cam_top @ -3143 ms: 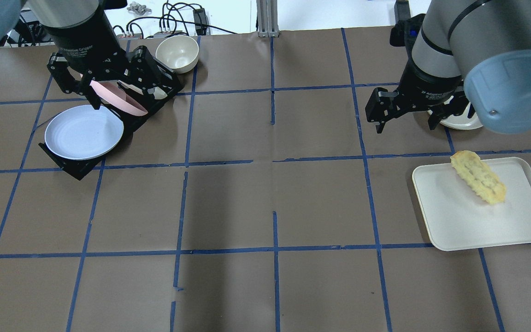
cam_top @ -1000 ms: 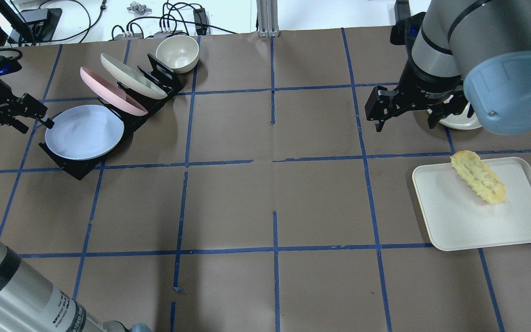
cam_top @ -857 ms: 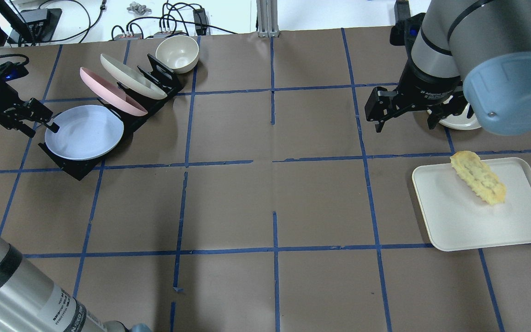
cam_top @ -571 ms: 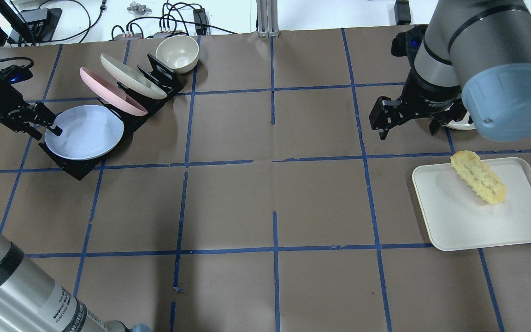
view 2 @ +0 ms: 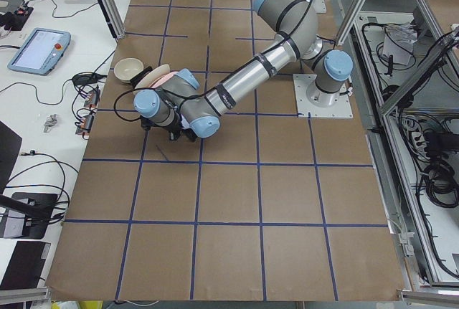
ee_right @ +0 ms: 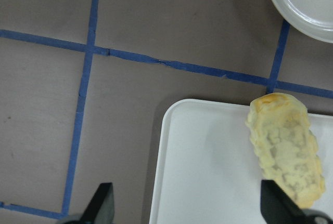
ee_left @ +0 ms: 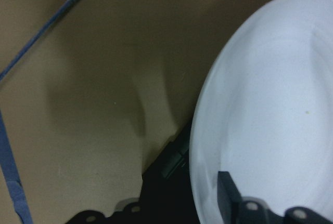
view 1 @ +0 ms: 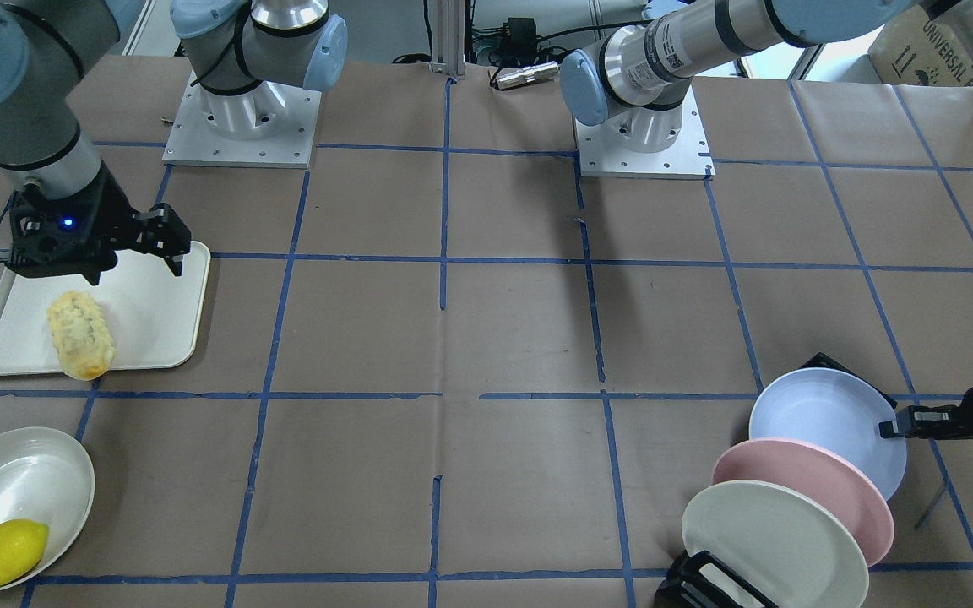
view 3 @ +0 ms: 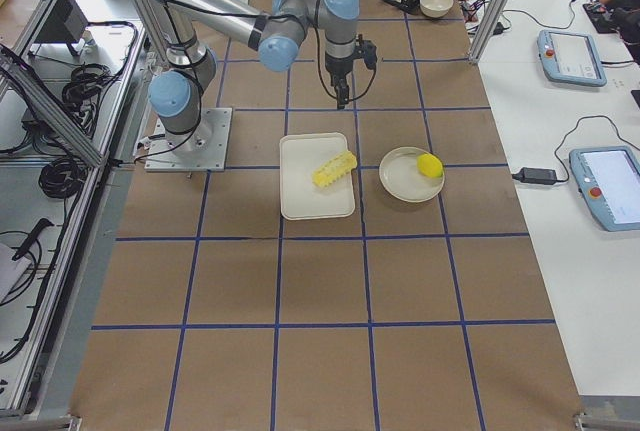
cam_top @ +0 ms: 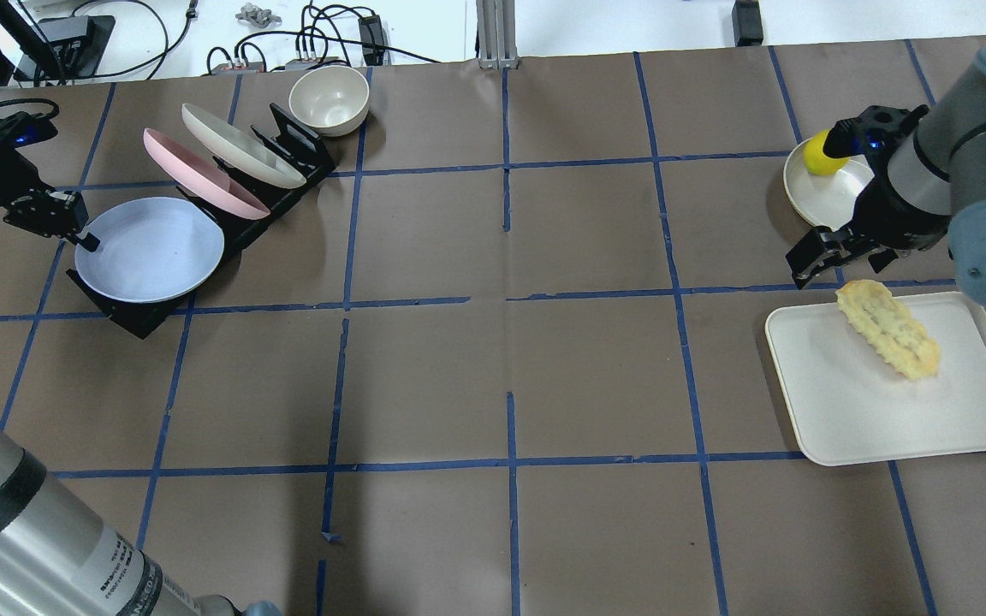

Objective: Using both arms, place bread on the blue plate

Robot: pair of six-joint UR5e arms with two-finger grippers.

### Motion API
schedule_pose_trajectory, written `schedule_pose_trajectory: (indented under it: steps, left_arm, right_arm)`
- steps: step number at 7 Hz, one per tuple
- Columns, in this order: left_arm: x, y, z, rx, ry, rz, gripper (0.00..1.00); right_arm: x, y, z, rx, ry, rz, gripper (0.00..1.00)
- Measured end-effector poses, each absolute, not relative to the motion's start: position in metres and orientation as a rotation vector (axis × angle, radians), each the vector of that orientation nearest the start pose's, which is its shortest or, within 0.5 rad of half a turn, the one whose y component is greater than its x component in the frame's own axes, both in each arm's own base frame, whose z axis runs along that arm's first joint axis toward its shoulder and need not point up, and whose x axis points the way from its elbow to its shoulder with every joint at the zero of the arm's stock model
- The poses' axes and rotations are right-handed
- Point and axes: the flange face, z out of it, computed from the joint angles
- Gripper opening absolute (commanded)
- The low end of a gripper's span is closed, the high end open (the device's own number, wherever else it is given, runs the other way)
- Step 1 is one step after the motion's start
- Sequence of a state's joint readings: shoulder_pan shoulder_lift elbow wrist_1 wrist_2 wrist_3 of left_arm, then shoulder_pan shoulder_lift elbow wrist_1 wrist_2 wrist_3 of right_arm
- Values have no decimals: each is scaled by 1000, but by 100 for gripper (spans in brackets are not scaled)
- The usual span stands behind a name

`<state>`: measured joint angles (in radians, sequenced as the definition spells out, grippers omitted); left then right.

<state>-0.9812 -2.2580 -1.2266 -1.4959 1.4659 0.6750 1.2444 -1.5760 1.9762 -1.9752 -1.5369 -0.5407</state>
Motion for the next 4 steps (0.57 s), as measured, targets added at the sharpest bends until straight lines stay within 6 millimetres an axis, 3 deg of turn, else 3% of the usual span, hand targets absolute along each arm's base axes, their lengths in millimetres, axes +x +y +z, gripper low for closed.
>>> schedule_pose_trajectory:
  steps: [2, 4]
  left_arm:
    - [263, -682, 264, 160, 3349, 225, 15]
    - [253, -677, 291, 176, 3342, 226, 15]
  right_arm:
    - [-57, -490, 297, -579, 3039, -43, 99]
    - [-87, -500, 268, -717, 3009, -50, 99]
